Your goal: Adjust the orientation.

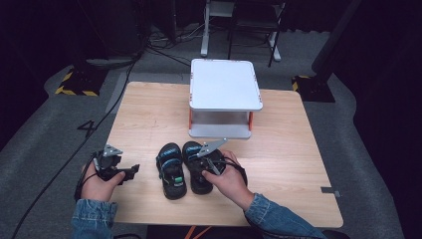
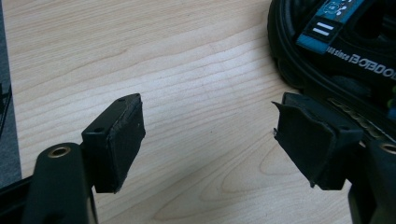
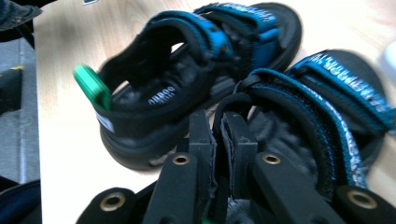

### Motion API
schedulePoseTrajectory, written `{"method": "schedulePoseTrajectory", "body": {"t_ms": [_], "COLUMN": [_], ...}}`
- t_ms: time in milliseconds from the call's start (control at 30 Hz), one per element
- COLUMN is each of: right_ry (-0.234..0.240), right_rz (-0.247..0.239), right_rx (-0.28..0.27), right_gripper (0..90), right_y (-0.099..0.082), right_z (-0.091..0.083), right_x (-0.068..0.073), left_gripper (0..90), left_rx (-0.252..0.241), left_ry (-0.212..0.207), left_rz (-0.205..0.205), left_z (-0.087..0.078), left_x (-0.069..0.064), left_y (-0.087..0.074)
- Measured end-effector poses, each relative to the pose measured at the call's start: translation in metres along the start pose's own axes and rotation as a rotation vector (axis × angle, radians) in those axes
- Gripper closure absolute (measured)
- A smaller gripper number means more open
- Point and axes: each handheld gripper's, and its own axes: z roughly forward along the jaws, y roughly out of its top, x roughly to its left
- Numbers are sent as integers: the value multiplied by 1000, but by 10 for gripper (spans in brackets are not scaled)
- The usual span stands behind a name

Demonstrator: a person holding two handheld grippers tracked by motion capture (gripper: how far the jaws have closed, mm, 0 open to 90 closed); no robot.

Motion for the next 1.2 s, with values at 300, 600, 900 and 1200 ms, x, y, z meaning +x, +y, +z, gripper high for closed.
{"method": "schedulePoseTrajectory", "body": {"t_ms": [300, 600, 900, 1200], "right_ry": [63, 47, 73, 53], "right_rz": [54, 87, 176, 271], "right_rx": [-34, -86, -77, -95], "right_gripper": [562, 513, 415, 388], "right_y": [-3, 6, 3, 8], "right_z": [-1, -3, 8, 16], "right_x": [2, 5, 6, 12], "left_gripper": [239, 239, 240, 239], "left_rx": [-1, 5, 20, 32], "left_ry": [-8, -10, -12, -18], "left_rz": [5, 3, 2, 8], "left_z": [1, 2, 6, 8], "left_x": [-1, -1, -4, -5], "left_y": [2, 1, 0, -4]}}
